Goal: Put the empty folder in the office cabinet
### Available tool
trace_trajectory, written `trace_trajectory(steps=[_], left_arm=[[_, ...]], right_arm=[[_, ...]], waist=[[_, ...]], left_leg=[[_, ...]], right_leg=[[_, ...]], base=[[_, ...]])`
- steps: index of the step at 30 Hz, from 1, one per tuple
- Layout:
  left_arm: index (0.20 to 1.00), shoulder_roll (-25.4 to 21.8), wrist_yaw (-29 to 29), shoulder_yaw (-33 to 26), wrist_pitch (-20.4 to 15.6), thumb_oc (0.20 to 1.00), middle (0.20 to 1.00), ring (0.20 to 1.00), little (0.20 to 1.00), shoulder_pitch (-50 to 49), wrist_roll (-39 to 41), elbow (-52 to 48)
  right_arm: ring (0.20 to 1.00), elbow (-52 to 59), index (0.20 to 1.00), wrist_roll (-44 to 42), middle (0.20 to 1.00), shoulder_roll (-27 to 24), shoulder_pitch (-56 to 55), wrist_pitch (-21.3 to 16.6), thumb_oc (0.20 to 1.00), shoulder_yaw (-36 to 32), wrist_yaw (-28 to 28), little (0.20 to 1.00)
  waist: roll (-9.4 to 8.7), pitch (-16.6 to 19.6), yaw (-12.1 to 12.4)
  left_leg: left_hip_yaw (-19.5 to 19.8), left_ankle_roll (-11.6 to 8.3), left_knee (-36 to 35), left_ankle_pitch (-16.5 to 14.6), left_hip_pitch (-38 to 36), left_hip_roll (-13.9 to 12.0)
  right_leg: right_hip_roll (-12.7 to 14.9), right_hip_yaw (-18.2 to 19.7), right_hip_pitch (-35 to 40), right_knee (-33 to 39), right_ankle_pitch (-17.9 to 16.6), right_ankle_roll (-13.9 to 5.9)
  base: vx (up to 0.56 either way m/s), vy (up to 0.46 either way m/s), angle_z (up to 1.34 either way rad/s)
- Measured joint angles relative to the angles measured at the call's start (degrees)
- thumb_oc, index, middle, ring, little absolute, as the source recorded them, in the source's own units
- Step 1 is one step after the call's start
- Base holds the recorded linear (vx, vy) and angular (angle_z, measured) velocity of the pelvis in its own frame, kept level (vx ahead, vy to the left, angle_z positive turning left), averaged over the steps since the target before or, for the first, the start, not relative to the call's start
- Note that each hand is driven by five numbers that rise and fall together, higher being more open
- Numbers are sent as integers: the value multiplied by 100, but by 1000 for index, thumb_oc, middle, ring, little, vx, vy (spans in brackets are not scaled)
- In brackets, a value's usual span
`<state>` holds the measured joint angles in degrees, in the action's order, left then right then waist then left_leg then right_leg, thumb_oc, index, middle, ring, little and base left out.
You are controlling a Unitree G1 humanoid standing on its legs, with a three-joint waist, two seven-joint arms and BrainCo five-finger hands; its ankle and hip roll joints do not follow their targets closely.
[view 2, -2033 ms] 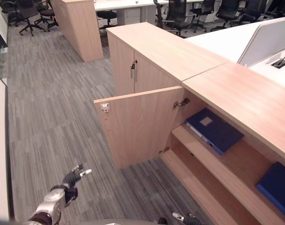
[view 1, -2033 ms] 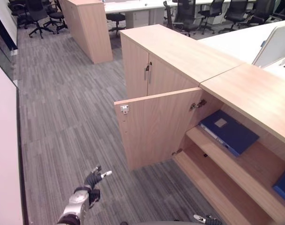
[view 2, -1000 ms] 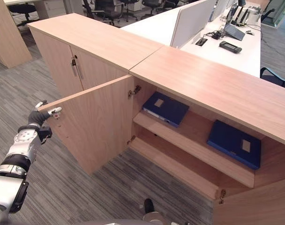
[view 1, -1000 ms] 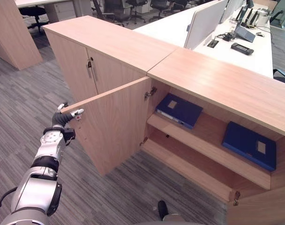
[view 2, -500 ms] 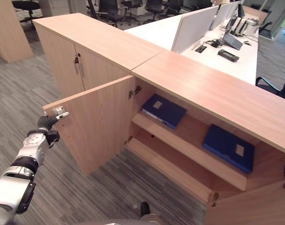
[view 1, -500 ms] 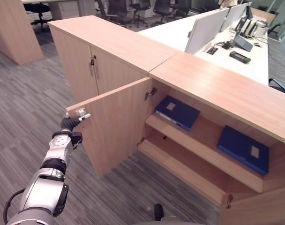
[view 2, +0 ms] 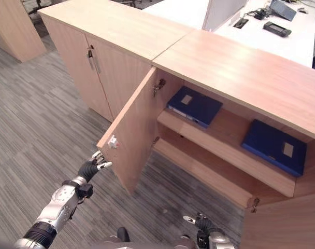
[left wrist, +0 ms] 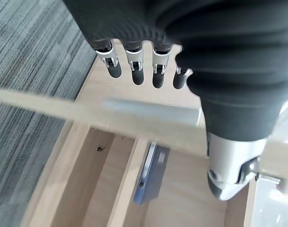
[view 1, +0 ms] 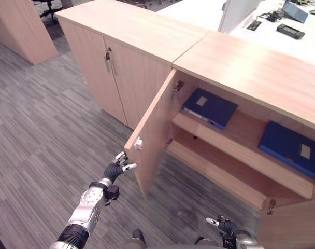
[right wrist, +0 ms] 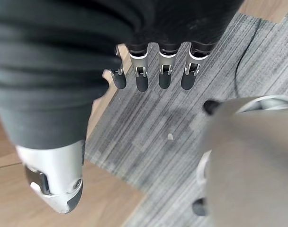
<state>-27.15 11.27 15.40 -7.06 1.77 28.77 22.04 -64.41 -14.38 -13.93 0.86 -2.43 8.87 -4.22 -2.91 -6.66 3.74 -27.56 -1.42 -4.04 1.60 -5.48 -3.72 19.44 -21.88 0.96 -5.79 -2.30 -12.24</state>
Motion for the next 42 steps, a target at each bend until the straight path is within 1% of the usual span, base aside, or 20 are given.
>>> trace_trajectory(steps=[7,15,18,21,22,23,24,25,27,28,29,30,31,32,33,34,35,38,39,42], left_arm=[[1000,156,630,319,298,1000,1000,1000,1000,-369,140,-502],[1000,523,844,525,290,1000,1000,1000,1000,-239,141,-810],[1000,808,744,533,286,1000,1000,1000,1000,77,141,-742],[1000,884,574,522,207,1000,1000,1000,1000,188,143,-671],[1000,894,414,522,206,1000,1000,1000,1000,220,143,-594],[1000,909,368,507,203,1000,1000,1000,1000,252,146,-553],[1000,988,305,518,164,1000,1000,1000,1000,371,174,-505],[1000,1107,267,591,128,1000,1000,1000,1000,518,230,-440],[1000,1137,246,702,86,1000,1000,1000,1000,753,233,-410],[1000,1153,190,743,-16,1000,1000,1000,1000,1012,233,-321],[1000,1140,138,707,-63,1000,1000,1000,1000,1063,230,-225],[1000,1075,58,712,-88,1000,1000,1000,1000,1118,228,28],[1000,917,8,706,-170,1000,1000,1000,1000,1158,229,220],[1000,802,-81,652,-199,1000,1000,1000,1000,1276,225,586],[1000,782,-147,616,-196,1000,1000,1000,1000,1422,212,939],[1000,768,-201,533,-196,1000,1000,1000,1000,1405,189,1075],[1000,701,-241,498,-195,1000,1000,1000,1000,1408,168,1134],[1000,630,-374,138,-216,1000,1000,1000,1000,1490,-8,1607],[1000,533,-422,39,-215,1000,1000,1000,1000,1489,-15,1745],[1000,-121,-457,-26,-214,1000,1000,1000,1000,1734,-43,1959]], right_arm=[[1000,-139,1000,217,1000,-526,-536,37,1000,-7,30,1000],[1000,-343,1000,271,1000,-842,-754,44,1000,-21,42,1000],[1000,-323,1000,243,1000,-859,-826,4,1000,-40,43,1000],[1000,-397,1000,254,1000,-830,-678,27,1000,23,48,1000],[1000,-444,1000,257,1000,-837,-596,-6,1000,51,58,1000],[1000,-434,1000,257,1000,-853,-557,-3,1000,46,82,1000],[1000,-547,1000,256,1000,-939,-520,38,1000,49,134,1000],[1000,-616,1000,257,1000,-979,-497,61,1000,41,170,1000],[1000,-577,1000,256,1000,-1056,-435,50,1000,-15,194,1000],[1000,-589,1000,258,1000,-1079,-285,53,1000,-2,204,1000],[1000,-577,1000,257,1000,-1023,-152,42,1000,24,192,1000],[1000,-593,1000,257,1000,-859,-78,53,1000,124,183,1000],[1000,-564,1000,258,1000,-728,-73,46,1000,247,172,1000],[1000,-534,1000,257,1000,-647,-35,26,1000,247,182,1000],[1000,-513,1000,258,1000,-600,23,8,1000,244,189,1000],[1000,-504,1000,265,1000,-573,-11,23,1000,249,177,1000],[1000,-488,1000,266,1000,-567,-84,4,1000,245,166,1000],[1000,-516,1000,268,1000,-643,-335,36,1000,253,136,1000],[1000,-481,1000,268,1000,-600,-418,30,1000,332,105,1000],[1000,-505,1000,267,1000,-278,-493,42,1000,398,30,1000]], waist=[[863,494,-179],[1267,461,-668],[1344,367,-825],[1185,224,-895],[1026,145,-804],[1008,137,-821],[964,120,-847],[938,121,-726],[961,94,-789],[1011,94,-765],[1063,84,-628],[1131,42,-632],[869,76,-615],[692,-6,-707],[528,-111,-728],[373,-141,-670],[347,-129,-654],[799,35,-840],[735,94,-799],[266,274,-894]], left_leg=[[229,-216,7,142,-160,-389],[266,-429,6,177,-255,-616],[261,-638,298,58,-101,-821],[510,-812,908,100,-94,-961],[1073,-822,1370,178,70,-939],[1273,-853,1441,178,100,-956],[2018,-877,1249,-59,142,-679],[2503,-788,715,-116,58,-382],[2519,-671,266,-122,150,-243],[3080,-359,-79,-359,150,-39],[2975,-311,-103,-374,117,-73],[2896,-375,127,-440,91,-286],[3014,-375,227,-505,-74,-144],[2930,-402,574,-481,-61,-42],[2915,-503,1434,-477,265,138],[2859,-487,1397,-606,395,251],[2863,-480,834,-578,351,175],[2701,-447,-162,50,58,-256],[2511,-428,-163,207,-40,-202],[2144,-223,-168,145,-110,95]], right_leg=[[-623,244,483,953,-137,294],[-854,528,458,1120,-172,299],[-985,639,364,1113,-179,331],[-1095,1171,329,1094,-150,513],[-1018,1491,347,1116,-180,608],[-978,1552,334,1115,-200,640],[-952,1816,277,1102,-287,761],[-891,1989,127,1089,-286,759],[-897,2111,-41,1117,-310,714],[-1058,2416,-242,1121,-431,589],[-1166,2477,-313,965,-419,547],[-1561,2227,-635,-431,134,541],[-1646,2308,-768,-1091,806,630],[-1569,2374,-562,-851,998,933],[-1416,2588,-246,-392,784,1127],[-1260,2779,39,67,532,1133],[-1168,2834,305,535,298,984],[-1348,3109,748,880,355,750],[-1290,3262,779,882,416,649],[-998,3463,601,764,373,380]], base=[[-4,-155,-21],[-17,-133,-18],[12,-162,-20],[62,-80,-70],[119,-36,-120],[120,-35,-99],[100,-16,-67],[106,-20,-63],[198,-28,-68],[226,-15,-123],[225,6,-168],[188,41,-157],[211,63,-112],[223,96,-73],[226,121,-65],[291,166,-70],[287,173,-64],[212,181,-71],[169,207,-84],[82,158,-60]])
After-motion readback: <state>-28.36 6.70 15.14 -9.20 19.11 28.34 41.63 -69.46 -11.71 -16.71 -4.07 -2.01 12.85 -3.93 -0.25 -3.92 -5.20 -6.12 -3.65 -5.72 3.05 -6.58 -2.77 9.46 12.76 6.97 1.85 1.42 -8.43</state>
